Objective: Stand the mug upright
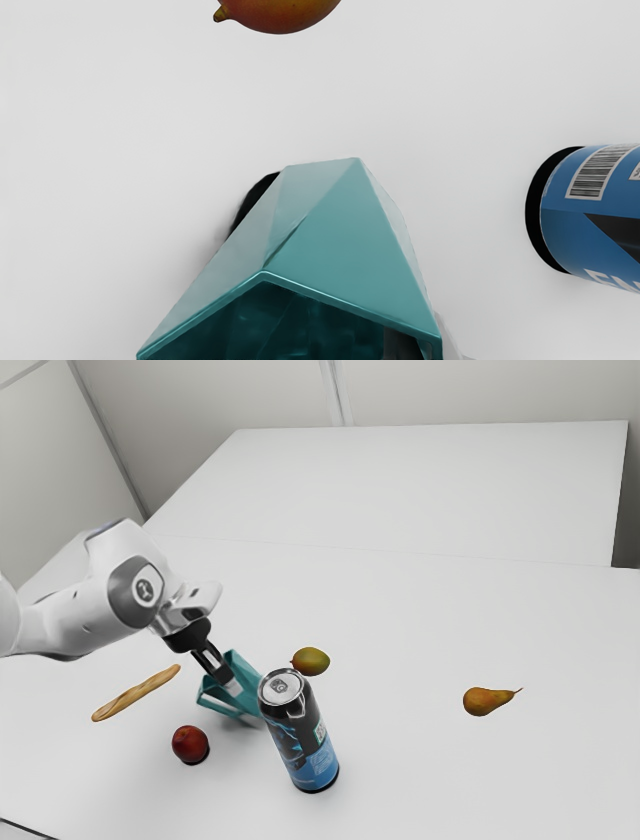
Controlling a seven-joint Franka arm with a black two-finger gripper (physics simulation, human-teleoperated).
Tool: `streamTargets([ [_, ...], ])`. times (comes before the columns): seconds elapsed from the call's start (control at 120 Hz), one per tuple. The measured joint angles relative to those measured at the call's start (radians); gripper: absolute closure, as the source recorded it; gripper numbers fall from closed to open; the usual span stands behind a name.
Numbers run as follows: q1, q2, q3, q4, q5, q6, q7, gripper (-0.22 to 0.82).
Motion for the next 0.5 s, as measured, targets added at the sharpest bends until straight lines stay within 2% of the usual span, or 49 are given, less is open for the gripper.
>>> streamTargets([
  [0.25,-0.001,0.008,-0.077,0.004,0.206,0.089,-0.078,0.79],
  [0.5,0.000,0.073,-0.086,0.086,0.326,0.021,-0.155,0.79],
])
